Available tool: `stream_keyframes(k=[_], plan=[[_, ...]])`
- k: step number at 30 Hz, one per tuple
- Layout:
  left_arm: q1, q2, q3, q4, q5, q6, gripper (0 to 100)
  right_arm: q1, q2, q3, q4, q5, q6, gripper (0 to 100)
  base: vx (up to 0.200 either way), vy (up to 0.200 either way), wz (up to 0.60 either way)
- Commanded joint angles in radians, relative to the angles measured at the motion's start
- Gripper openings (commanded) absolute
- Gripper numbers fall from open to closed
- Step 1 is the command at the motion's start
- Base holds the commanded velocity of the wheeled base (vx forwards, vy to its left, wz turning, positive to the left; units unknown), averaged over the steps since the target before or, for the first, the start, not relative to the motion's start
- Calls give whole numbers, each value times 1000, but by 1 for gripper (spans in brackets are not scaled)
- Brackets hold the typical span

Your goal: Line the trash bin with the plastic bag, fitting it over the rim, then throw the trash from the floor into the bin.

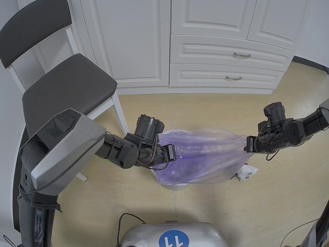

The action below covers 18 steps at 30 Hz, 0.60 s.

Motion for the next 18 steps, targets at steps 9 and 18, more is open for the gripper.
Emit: stream_keyframes(k=[9,18], plan=[[2,262,-437,307,3,7,0,63,61,-46,-11,-1,96,0,0,0,0],[32,314,-518,422,6,26,0,141,136,-142,0,-8,269,0,0,0,0]])
